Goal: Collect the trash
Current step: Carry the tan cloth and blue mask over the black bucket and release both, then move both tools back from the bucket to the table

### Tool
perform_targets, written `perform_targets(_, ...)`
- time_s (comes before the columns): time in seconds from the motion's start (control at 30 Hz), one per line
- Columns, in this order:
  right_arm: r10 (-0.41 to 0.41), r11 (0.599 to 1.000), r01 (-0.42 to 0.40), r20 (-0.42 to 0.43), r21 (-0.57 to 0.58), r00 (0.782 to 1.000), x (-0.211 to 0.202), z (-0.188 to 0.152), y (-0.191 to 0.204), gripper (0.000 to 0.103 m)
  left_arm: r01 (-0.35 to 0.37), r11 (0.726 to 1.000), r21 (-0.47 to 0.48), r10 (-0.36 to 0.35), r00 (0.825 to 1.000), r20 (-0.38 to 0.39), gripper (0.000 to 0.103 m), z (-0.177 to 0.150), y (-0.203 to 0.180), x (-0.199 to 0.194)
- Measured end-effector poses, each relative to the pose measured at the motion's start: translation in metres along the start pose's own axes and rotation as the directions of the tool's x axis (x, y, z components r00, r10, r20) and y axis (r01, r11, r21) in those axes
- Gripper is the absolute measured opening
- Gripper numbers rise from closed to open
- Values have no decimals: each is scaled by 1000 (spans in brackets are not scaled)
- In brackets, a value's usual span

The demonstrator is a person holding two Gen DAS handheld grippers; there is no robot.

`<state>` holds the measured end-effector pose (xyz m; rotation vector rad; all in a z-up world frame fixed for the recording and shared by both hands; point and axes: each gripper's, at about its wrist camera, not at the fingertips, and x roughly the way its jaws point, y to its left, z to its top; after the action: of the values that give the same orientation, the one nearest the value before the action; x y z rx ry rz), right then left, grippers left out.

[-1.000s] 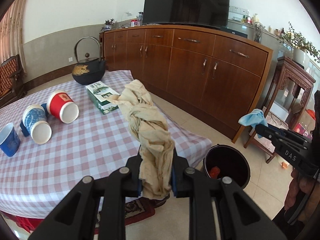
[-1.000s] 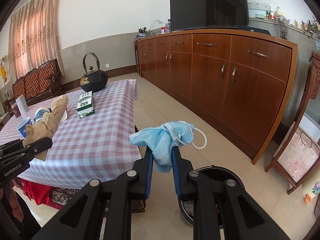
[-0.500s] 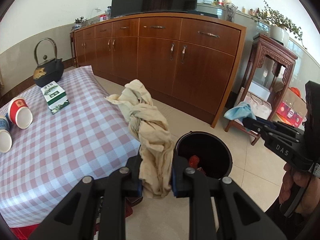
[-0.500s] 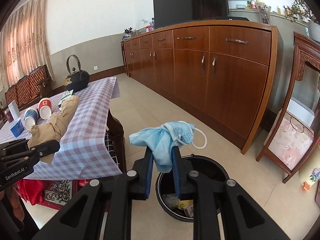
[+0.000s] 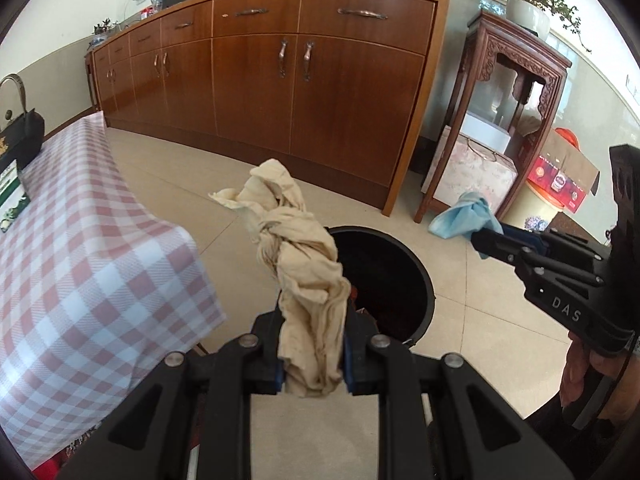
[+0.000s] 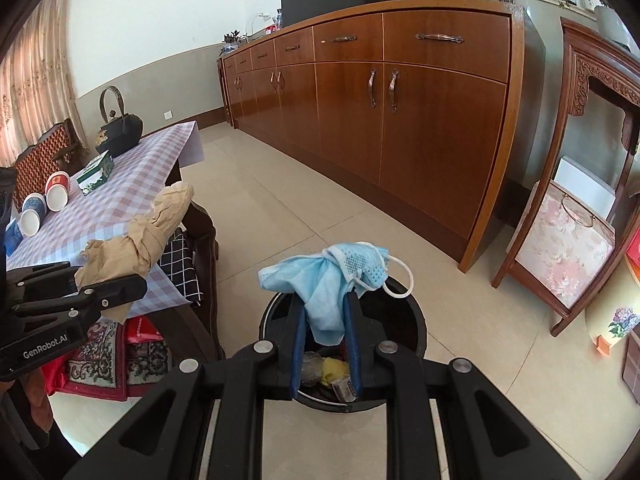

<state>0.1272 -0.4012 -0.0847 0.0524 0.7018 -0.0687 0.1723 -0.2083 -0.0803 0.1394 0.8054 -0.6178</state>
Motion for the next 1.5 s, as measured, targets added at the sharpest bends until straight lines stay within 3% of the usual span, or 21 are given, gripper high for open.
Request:
perform_targets(0.27,18,999,-19,-36,-26,999,41,-12,-24,20,47,999,-17,-47,998,-37,22,5,-15,54)
perform_targets(0.5,56,996,-64,-141,-55,988,100,-30,-37,20,73,996,-48,-77,992,-97,26,2,-18,102)
perform_targets(0.53,58,996,-68,-150,-63,987,107,-32,-37,20,80,994,-71,-87,991,-103,32,1,-15,107)
perform_targets(0.6,72,994,-84,-160,-68,984,121,-34,-40,22,65,989,-135,-80,991,-109,84,-1,-7,114)
perform_targets(0.63,81,994,-92,-159,-65,984,131,-37,-43,34,39,987,-154,-54,994,-97,88,-2,-4,113)
perform_targets(0.67,51,995,-65,-169,-77,984,140,-40,-45,46,28,985,-170,-43,995,-85,89,-3,0,110)
perform_targets(0.7,4,996,-22,-190,-89,982,149,-44,-48,67,15,984,-177,-30,996,-83,90,-3,1,108)
perform_targets(0.8,-33,999,23,-224,-48,974,161,-55,-61,72,-35,989,-146,24,997,-79,91,-4,4,98)
perform_targets(0.93,-91,996,92,-212,-9,973,155,-56,-68,103,-70,989,-131,63,997,-53,98,-1,4,84)
perform_targets(1.17,-127,992,126,-94,-18,987,117,-36,-55,103,-78,991,-108,76,997,-22,99,-1,8,66)
perform_targets(1.5,-121,993,121,-43,-10,992,83,-28,-34,103,-104,987,-119,104,995,-7,99,-10,16,45)
